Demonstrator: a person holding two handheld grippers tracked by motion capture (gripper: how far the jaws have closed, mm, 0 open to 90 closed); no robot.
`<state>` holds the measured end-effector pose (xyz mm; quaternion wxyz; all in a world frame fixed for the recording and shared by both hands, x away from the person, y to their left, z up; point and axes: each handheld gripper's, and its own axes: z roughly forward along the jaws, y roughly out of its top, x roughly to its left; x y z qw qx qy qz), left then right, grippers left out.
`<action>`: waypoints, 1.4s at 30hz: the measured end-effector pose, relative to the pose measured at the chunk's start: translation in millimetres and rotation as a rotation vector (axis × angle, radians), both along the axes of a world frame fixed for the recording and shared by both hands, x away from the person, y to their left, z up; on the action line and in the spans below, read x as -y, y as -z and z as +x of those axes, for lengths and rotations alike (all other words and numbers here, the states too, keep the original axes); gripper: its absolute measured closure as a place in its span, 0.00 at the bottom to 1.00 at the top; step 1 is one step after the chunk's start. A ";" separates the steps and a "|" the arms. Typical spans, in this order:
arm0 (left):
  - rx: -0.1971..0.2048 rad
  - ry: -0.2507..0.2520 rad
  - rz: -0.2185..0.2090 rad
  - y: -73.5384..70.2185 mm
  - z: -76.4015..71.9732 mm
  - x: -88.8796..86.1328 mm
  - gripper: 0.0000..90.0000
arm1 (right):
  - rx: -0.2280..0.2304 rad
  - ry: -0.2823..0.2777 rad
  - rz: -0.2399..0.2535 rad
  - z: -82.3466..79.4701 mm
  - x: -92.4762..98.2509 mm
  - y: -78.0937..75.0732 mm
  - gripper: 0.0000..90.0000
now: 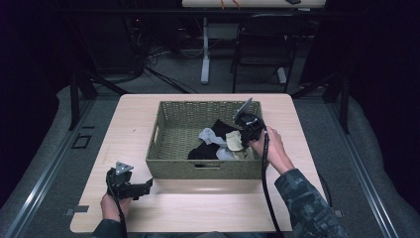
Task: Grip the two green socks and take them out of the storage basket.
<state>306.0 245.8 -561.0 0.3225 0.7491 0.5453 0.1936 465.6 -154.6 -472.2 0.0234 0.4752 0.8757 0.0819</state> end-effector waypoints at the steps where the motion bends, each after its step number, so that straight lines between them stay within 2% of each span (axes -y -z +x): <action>1: 0.000 0.000 0.000 0.0 0.0 0.1 0.00 | 0.005 0.002 0.006 -0.6 -0.2 -3.4 0.97; 2: 0.000 0.000 -0.001 0.0 0.0 0.2 0.00 | 0.027 0.007 0.027 -1.2 -0.2 -8.2 0.97; 5: 0.001 0.004 0.000 0.2 0.3 0.2 0.00 | 0.022 -0.007 0.020 -0.3 -0.1 -14.5 0.97; 11: 0.001 0.001 -0.002 0.1 0.1 0.0 0.00 | 0.035 -0.006 0.045 1.0 -0.9 -31.3 0.97; 13: 0.001 0.003 -0.003 0.2 0.2 0.1 0.00 | 0.027 -0.023 0.035 2.3 -0.3 -36.4 0.97; 15: 0.002 0.004 -0.002 0.1 0.2 0.1 0.00 | 0.041 -0.006 0.061 1.6 -0.7 -39.6 0.97; 18: 0.002 0.004 -0.002 -0.1 0.1 0.1 0.00 | 0.032 -0.026 0.052 3.6 1.0 -47.7 0.97; 27: 0.002 0.007 -0.003 -0.1 0.0 0.4 0.00 | 0.033 -0.035 0.067 7.3 2.4 -64.7 0.97; 30: 0.002 0.007 -0.004 0.0 0.1 0.3 0.00 | 0.047 -0.032 0.080 7.5 1.3 -69.6 0.97; 34: 0.002 0.007 -0.002 -0.3 -0.1 0.4 0.00 | 0.050 -0.050 0.075 9.6 0.2 -79.9 0.97; 42: 0.002 0.008 -0.006 0.2 0.4 0.7 0.00 | 0.054 -0.054 0.098 10.9 1.7 -91.3 0.97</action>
